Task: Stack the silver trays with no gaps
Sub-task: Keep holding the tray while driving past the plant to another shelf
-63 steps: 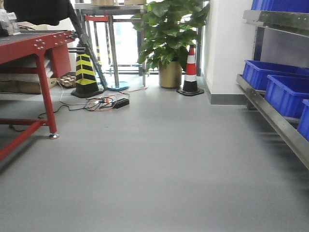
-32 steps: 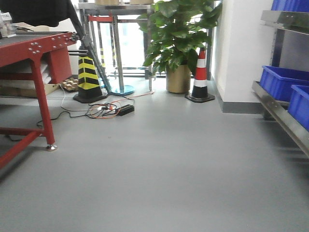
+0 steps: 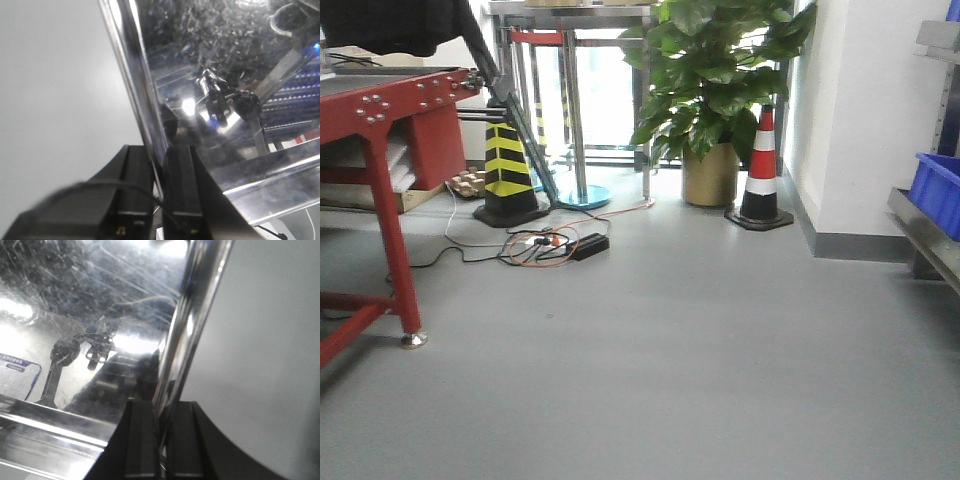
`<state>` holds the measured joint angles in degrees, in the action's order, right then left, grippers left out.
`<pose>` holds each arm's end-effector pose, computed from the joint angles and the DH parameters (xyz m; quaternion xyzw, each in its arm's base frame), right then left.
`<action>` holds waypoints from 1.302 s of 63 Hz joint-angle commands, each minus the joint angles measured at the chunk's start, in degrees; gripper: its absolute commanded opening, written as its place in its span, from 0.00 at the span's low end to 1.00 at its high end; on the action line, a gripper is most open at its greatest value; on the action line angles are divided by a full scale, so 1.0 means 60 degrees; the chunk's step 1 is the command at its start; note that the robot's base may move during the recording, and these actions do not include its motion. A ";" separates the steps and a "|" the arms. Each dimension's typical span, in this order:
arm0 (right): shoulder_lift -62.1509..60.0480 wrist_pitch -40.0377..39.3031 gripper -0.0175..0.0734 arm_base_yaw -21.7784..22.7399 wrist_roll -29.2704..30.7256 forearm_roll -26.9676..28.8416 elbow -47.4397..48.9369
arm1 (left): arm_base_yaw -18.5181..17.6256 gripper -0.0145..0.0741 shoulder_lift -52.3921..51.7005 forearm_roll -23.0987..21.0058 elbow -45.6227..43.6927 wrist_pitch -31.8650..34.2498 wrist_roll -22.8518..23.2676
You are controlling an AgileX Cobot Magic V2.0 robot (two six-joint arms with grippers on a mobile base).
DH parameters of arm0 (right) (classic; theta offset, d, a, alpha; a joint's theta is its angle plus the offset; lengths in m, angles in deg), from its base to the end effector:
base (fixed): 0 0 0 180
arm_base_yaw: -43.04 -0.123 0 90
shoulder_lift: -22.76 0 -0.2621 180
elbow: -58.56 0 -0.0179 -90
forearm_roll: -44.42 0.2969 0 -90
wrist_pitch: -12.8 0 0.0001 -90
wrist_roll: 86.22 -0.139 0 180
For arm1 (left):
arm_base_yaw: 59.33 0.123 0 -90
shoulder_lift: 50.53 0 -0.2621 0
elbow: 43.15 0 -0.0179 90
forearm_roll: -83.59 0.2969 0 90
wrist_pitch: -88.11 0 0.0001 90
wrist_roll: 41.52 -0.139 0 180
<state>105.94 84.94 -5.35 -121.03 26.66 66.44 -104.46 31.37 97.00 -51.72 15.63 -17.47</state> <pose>0.2458 0.2159 0.3648 -0.1164 0.9412 0.0685 0.3096 0.2471 -0.2046 0.3732 0.1745 0.9331 -0.0696 0.3066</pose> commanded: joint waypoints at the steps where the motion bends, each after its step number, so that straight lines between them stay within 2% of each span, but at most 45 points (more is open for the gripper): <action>1: -0.0166 -0.0075 0.26 -0.0119 0.0284 0.0026 0.0261 | -0.0190 0.11 -0.0221 -0.0438 -0.0348 0.0655 -0.0277; 82: -0.0166 -0.0071 0.26 -0.0119 0.0284 0.0018 0.0261 | -0.0190 0.11 -0.0221 -0.0499 -0.0348 0.0655 -0.0277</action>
<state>105.94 84.94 -5.35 -121.03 26.66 66.44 -104.46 31.37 96.90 -51.72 15.63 -17.47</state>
